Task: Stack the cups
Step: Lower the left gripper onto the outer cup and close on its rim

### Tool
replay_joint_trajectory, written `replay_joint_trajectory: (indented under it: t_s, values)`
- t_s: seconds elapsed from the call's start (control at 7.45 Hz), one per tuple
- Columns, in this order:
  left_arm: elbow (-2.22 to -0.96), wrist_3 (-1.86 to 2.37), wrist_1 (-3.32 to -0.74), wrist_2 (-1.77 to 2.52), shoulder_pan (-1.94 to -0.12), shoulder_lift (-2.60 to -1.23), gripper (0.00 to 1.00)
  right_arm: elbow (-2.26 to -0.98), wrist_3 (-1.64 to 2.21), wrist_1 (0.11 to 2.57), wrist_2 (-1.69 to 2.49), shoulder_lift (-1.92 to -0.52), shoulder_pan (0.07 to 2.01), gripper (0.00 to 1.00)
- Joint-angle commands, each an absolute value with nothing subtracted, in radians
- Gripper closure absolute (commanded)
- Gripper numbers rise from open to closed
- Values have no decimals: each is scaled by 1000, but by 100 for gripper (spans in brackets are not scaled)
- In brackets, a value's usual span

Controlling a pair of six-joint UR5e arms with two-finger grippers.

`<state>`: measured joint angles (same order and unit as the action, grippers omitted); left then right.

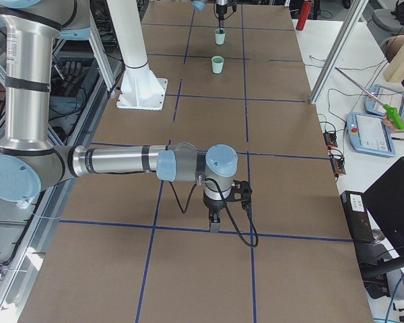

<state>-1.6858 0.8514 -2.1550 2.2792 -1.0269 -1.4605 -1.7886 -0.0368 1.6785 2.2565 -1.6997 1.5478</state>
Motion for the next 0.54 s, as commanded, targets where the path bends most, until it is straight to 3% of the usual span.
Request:
replay_joint_trajectory:
  t_s: [0.0,0.13,0.27,0.4]
  values:
    - [-1675,850,-2155,2278,-1008,-1462,10,-1789,-37,1678,2256,-1700,1548,0]
    - [-1672,842,-2155,2278,-1008,-1462,50,-1789,-37,1680,2256,-1700,1548,0]
    - [-1674,839,-2155,2278,-1008,-1460,82,-1789,-37,1680,2256,-1700,1548,0]
    - [-1671,841,-2155,2276,-1008,-1460,100,-1789,-37,1678,2256,-1700,1548,0]
